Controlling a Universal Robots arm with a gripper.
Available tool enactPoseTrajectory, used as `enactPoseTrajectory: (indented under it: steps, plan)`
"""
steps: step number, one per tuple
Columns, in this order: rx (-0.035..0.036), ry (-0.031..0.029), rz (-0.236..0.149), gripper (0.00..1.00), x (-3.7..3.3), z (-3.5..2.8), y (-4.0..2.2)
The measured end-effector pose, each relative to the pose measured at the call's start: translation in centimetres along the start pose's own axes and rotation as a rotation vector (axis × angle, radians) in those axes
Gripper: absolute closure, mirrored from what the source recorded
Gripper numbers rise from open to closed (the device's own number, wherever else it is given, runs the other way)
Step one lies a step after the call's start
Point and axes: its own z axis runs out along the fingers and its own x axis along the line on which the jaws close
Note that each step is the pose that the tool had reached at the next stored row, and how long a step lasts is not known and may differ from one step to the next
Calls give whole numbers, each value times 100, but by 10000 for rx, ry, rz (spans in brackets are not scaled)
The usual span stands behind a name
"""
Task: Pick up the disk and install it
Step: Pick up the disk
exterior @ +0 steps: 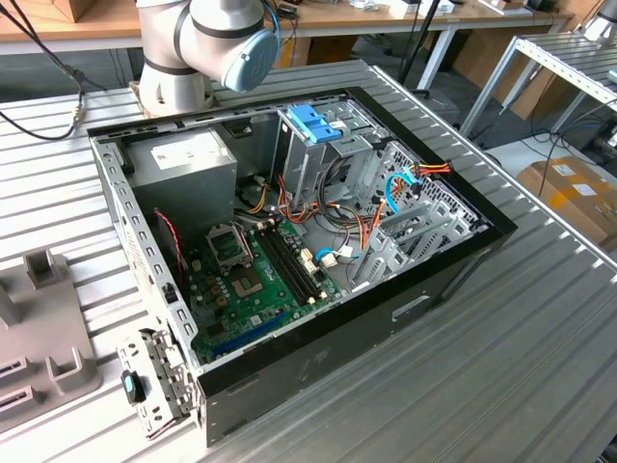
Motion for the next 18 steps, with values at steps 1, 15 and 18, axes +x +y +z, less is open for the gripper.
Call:
enactPoseTrajectory:
  steps: [1,15,18]
  plan:
    - [2,2,-256,89,0,2,0]
    - [8,10,-1088,89,0,9,0]
    - [11,12,-1374,89,0,9,0]
